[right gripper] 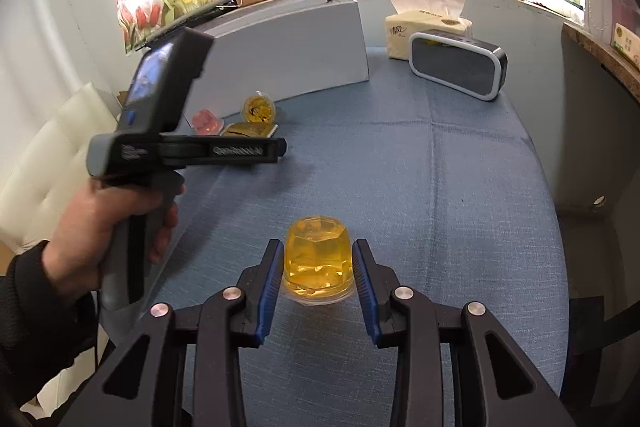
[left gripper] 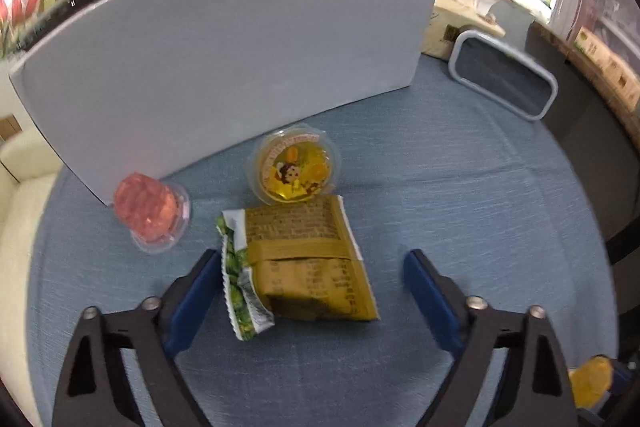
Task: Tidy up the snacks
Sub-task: 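Grasp the yellow snack bag with the left tool while the right tool holds its cup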
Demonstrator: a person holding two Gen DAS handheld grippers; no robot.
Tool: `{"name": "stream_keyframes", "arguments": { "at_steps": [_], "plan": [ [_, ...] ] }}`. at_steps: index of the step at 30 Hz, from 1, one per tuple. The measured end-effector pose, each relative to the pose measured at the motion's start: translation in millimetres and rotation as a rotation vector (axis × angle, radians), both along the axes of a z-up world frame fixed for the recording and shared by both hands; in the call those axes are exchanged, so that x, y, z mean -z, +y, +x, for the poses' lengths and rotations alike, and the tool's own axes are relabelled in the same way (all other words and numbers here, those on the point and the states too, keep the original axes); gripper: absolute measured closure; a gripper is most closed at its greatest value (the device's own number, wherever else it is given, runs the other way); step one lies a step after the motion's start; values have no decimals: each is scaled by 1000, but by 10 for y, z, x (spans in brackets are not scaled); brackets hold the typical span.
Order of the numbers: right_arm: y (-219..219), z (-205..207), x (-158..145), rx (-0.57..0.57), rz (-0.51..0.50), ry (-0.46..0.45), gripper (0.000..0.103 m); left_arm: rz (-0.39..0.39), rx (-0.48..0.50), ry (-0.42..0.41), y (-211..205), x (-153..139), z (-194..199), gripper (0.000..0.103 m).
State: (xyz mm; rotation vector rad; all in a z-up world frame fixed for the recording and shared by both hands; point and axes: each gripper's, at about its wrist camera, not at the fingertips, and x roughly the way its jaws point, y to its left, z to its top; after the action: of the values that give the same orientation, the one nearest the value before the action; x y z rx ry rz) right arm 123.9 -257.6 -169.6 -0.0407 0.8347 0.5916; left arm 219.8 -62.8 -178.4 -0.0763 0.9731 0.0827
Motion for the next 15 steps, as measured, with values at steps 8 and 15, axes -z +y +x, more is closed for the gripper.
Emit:
{"name": "stream_keyframes", "arguments": {
  "at_steps": [8, 15],
  "plan": [
    [50, 25, 25, -10, 13, 10, 65, -27, -3, -3, 162, -43, -70, 44],
    [121, 8, -30, -27, 15, -4, 65, -68, 34, -35, 266, -213, -335, 45]
  ]
}}
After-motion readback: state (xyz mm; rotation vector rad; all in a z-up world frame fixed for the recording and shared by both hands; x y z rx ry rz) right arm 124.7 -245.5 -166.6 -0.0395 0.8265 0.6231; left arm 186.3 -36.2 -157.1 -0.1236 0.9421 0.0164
